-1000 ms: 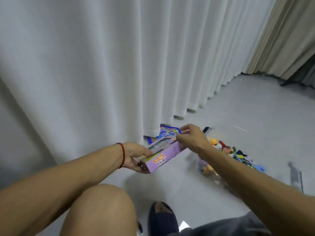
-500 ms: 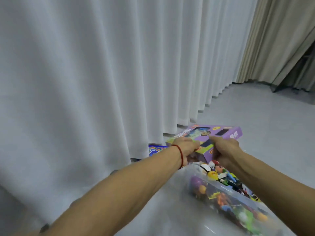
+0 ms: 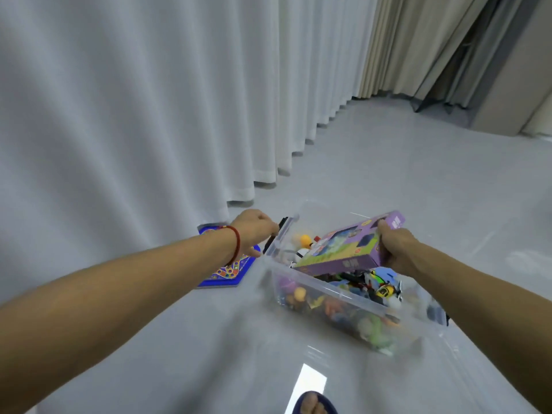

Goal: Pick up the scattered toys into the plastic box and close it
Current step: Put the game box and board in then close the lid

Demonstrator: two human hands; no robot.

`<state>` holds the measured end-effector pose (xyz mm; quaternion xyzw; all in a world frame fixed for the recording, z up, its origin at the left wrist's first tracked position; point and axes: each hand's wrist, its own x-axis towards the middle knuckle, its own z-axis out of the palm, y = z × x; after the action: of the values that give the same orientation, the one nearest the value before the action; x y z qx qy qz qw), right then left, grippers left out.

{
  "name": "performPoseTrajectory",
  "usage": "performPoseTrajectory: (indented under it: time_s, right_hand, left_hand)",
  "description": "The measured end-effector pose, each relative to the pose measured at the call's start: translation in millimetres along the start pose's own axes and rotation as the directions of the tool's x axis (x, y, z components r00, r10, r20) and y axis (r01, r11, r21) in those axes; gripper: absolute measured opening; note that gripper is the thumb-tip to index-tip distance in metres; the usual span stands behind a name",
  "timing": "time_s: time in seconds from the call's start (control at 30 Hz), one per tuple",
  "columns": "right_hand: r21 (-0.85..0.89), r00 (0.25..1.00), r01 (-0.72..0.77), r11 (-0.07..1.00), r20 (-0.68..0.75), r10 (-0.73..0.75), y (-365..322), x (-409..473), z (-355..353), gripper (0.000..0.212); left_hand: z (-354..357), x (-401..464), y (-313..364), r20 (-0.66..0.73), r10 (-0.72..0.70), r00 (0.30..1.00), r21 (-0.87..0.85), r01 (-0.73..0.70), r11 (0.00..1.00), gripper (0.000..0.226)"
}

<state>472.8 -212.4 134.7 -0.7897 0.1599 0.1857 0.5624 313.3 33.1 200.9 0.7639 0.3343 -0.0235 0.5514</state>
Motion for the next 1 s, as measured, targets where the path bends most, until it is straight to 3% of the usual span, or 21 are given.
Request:
performPoseTrajectory:
  time_s: [0.07, 0.1, 0.17, 0.27, 0.37, 0.43, 0.47, 0.53, 0.6, 0.7, 0.87, 1.0]
  right_hand:
    - [-0.412, 0.994, 0.088, 0.907, -0.019, -0.106, 2.8, -4.1, -1.1, 0.037]
    - [-0.648, 0.978, 0.133, 0.750, -0.037, -0.205, 3.9, -4.4, -1.0, 0.035]
    - [-0.825, 0.908, 0.303, 0.477, 0.099, -0.406, 7.7, -11.5, 11.5, 0.041]
    - [-0.728, 0.754, 0.611, 0.310, 0.416, -0.508, 16.5, -25.3, 57.8, 0.040]
    - [-0.541, 0.547, 0.821, 0.184, 0.653, -0.524, 27.5, -50.2, 121.9, 0.034]
    - [-0.438, 0.393, 0.898, 0.027, 0.776, -0.494, 38.1, -58.1, 166.0, 0.036]
    - [-0.409, 0.320, 0.906, -0.106, 0.827, -0.462, 41.8, -56.2, 185.0, 0.038]
    - [-0.382, 0.252, 0.866, -0.323, 0.891, -0.378, 43.2, -42.3, 214.2, 0.042]
    - [-0.421, 0.303, 0.822, -0.384, 0.893, -0.333, 39.0, -26.5, 231.0, 0.039]
    - [-0.478, 0.358, 0.750, -0.457, 0.874, -0.328, 39.0, -15.6, 242.5, 0.037]
    - [-0.499, 0.342, 0.779, -0.379, 0.846, -0.410, 49.9, -6.8, 244.7, 0.050]
    - [-0.495, 0.348, 0.799, -0.342, 0.844, -0.408, 50.1, -7.1, 245.6, 0.057]
  left_hand:
    - [-6.5, 4.7, -4.8, 0.021, 0.000, 1.000, 0.067, -0.001, 0.998, 0.021]
    - [-9.4, 7.7, -8.5, 0.036, -0.005, 0.999, 0.096, 0.002, 0.995, 0.021]
    - [-16.5, 15.5, -20.3, 0.050, -0.014, 0.999, 0.159, 0.006, 0.987, 0.020]
    - [-30.0, 33.1, -49.3, 0.027, -0.071, 0.997, 0.222, 0.064, 0.973, 0.015]
    - [-47.7, 55.2, -82.0, -0.008, -0.116, 0.993, 0.353, 0.111, 0.929, 0.017]
    - [-60.1, 70.4, -104.6, 0.006, -0.115, 0.993, 0.566, 0.092, 0.819, 0.027]
    - [-65.2, 77.9, -114.2, 0.009, -0.119, 0.993, 0.665, 0.083, 0.742, 0.033]
    - [-71.4, 96.0, -136.5, -0.005, -0.116, 0.993, 0.762, 0.079, 0.642, 0.038]
    - [-70.6, 120.1, -163.6, -0.026, -0.121, 0.992, 0.761, 0.099, 0.641, 0.043]
    - [-59.3, 159.3, -209.2, -0.105, -0.179, 0.978, 0.627, 0.204, 0.752, 0.057]
    - [-39.1, 222.6, -255.8, -0.433, -0.325, 0.841, 0.384, 0.498, 0.778, 0.088]
    - [-31.5, 250.8, -270.2, -0.521, -0.404, 0.752, 0.302, 0.605, 0.737, 0.121]
